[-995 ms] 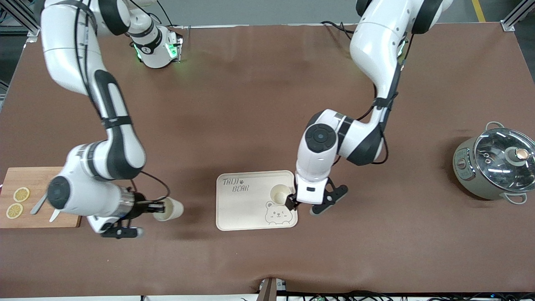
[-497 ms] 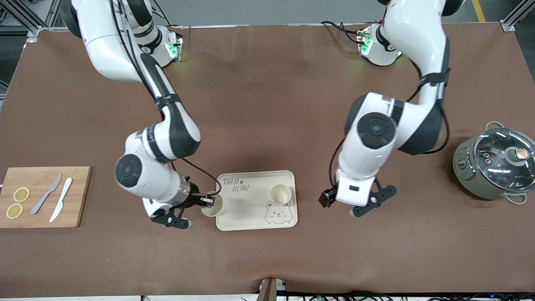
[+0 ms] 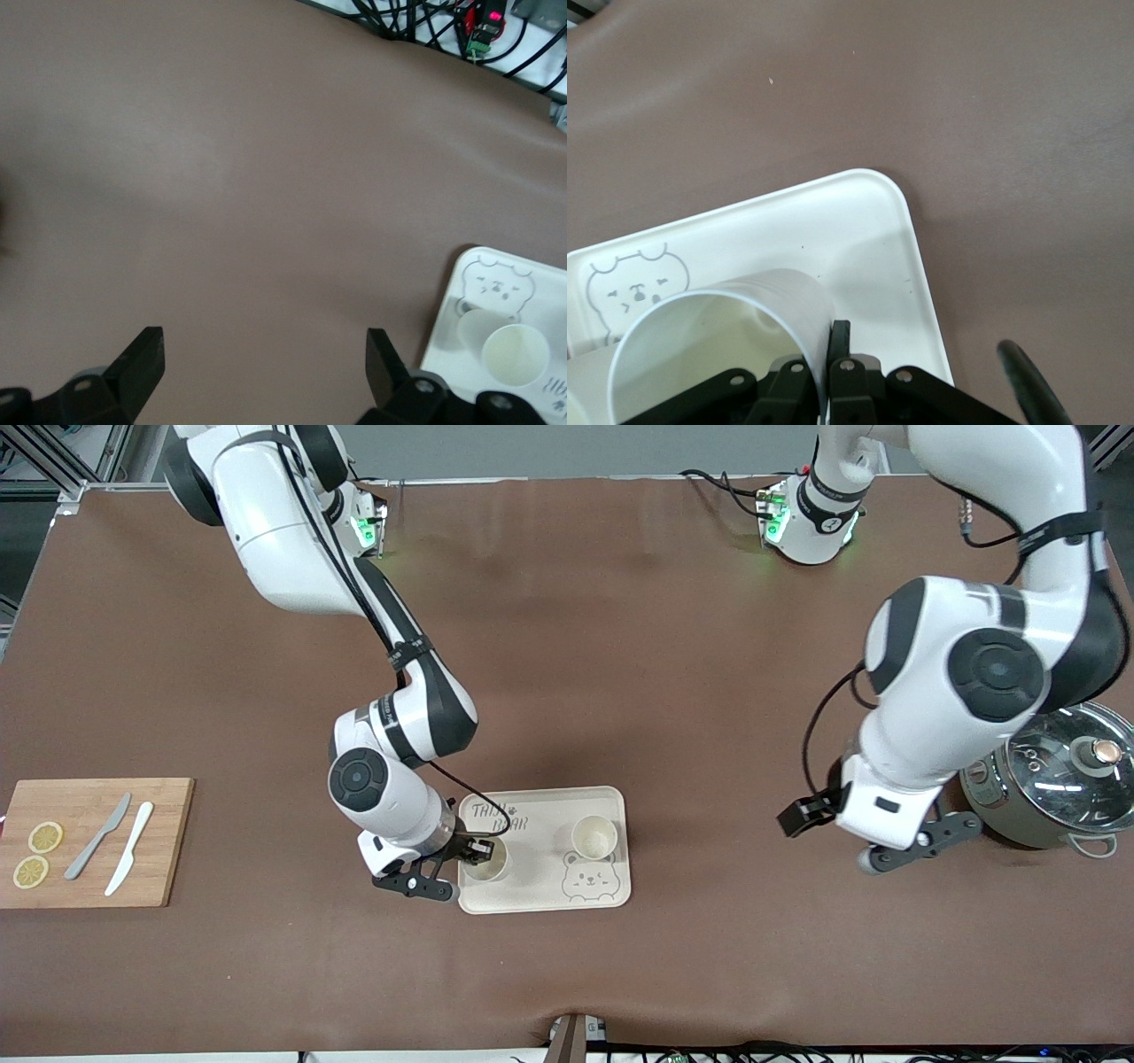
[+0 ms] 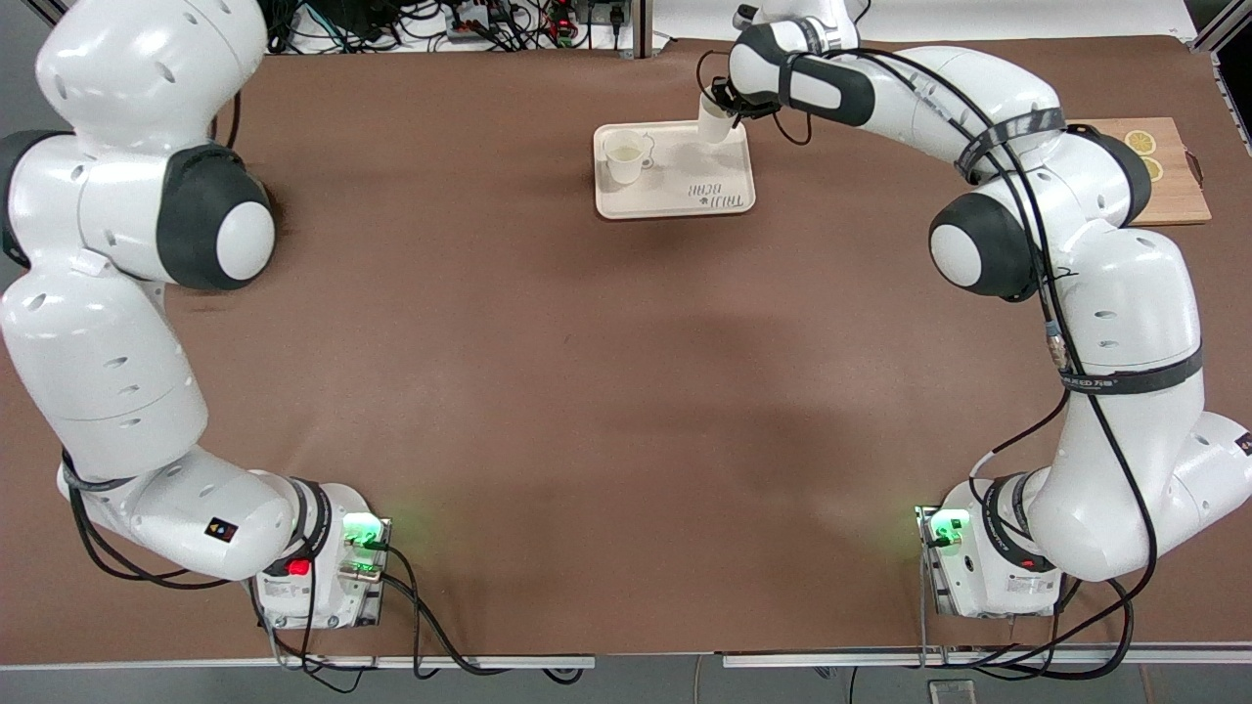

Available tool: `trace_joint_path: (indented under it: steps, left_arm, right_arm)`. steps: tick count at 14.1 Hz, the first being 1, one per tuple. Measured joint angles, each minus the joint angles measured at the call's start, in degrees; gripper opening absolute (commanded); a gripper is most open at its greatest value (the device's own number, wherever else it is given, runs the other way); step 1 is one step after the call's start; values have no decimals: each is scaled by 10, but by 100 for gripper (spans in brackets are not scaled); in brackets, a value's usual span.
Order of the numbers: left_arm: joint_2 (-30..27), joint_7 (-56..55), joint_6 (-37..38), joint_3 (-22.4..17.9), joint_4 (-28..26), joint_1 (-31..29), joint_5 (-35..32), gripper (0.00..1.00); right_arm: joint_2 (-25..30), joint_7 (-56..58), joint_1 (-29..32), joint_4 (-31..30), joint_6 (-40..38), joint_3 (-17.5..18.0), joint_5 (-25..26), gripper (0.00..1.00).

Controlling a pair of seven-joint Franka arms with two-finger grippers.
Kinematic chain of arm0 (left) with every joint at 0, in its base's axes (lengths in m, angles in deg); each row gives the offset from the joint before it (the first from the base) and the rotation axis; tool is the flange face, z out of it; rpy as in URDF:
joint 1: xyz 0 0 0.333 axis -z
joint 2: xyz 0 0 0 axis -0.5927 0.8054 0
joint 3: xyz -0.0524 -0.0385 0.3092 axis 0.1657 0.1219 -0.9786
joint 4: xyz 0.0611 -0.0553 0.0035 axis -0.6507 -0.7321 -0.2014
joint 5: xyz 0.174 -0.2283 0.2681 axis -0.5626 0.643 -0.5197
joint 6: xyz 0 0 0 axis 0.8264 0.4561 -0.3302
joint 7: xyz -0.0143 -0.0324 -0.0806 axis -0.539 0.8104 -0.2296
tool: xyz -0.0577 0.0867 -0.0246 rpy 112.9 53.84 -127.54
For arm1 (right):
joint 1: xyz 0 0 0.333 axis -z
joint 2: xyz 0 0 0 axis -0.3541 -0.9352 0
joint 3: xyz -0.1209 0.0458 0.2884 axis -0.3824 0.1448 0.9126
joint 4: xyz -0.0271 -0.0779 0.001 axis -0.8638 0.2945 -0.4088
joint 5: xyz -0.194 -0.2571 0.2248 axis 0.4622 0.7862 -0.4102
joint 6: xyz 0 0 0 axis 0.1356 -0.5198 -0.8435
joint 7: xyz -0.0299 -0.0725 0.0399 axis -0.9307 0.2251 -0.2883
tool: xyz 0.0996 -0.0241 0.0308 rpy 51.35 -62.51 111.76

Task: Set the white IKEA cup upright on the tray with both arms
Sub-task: 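Release the cup with the left gripper while the right gripper carries its cup, then lower the cup onto the tray and open the right gripper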

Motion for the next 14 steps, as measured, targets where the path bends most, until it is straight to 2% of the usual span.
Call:
trace_joint_path:
  steps: [4, 10, 14]
  left_arm:
    - [-19, 100, 37, 1, -2, -37, 0, 100]
    - [-43, 223, 72, 1, -3, -90, 0, 100]
    - [-53, 251, 83, 1, -4, -109, 1, 100]
  right_arm:
    - [-13, -5, -15, -17, 51, 0, 0, 0]
    - [-27, -12, -26, -26, 72, 0, 0, 0]
    - [-29, -12, -27, -34, 79, 0, 2, 0]
